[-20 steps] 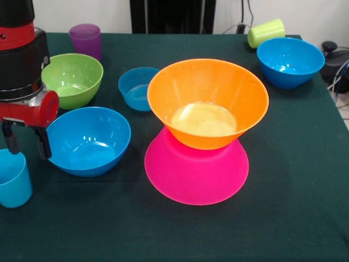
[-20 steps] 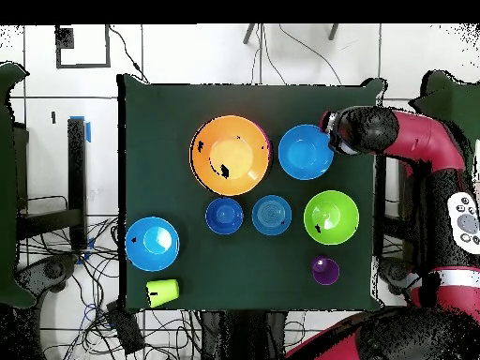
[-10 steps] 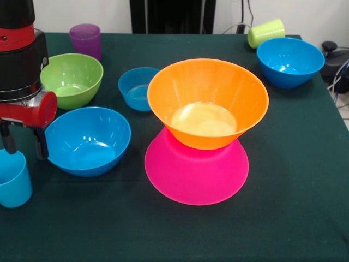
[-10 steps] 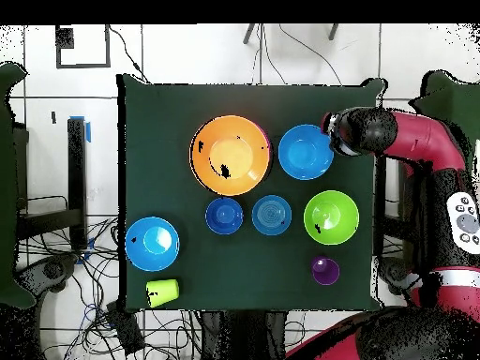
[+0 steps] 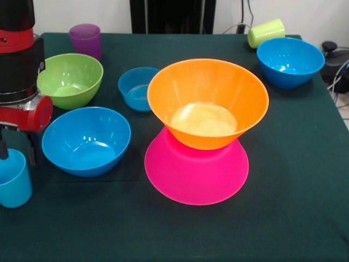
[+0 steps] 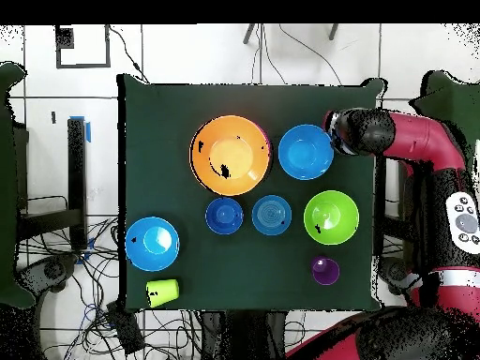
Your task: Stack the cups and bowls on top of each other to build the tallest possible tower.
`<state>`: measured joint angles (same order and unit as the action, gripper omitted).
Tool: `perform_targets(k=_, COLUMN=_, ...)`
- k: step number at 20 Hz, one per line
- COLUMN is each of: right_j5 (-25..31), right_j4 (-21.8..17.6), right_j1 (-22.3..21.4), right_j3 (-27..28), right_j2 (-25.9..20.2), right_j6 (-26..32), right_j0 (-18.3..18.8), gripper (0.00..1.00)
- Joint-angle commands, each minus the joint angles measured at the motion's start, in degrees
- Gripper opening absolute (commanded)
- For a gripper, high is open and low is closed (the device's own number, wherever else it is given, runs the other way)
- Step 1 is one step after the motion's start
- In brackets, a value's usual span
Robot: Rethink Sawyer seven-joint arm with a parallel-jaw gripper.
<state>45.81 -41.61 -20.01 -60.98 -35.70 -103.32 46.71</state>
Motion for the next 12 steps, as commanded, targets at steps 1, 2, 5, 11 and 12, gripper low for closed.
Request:
perform_targets(k=1, right_j5=-3.0, right_j4=-4.7, right_j1=3.1, right_j3=-3.0, right_j2=0.5, right_j6=16.9, right_j0=-0.7, gripper=1.0)
perform_targets(k=2, right_j5=-3.4, right_j4=-4.7, right_j1=3.2, right_j3=-3.2, right_j2=0.5, right_j6=16.8, right_j0=-0.5, gripper=1.0)
perform_targets(k=5, right_j5=-4.0, right_j4=-4.6, right_j1=3.3, right_j3=-3.5, right_j2=0.6, right_j6=16.7, right_j0=-0.2, gripper=1.0)
perform_targets(k=11, right_j5=-4.4, right_j4=-4.3, right_j1=4.2, right_j3=-3.4, right_j2=0.2, right_j6=16.9, right_j0=0.3, gripper=1.0)
perform_targets(k=12, right_j5=-4.8, right_j4=-4.2, right_j1=4.6, right_j3=-3.5, right_j2=0.0, right_j6=17.2, right_j0=0.6, gripper=1.0)
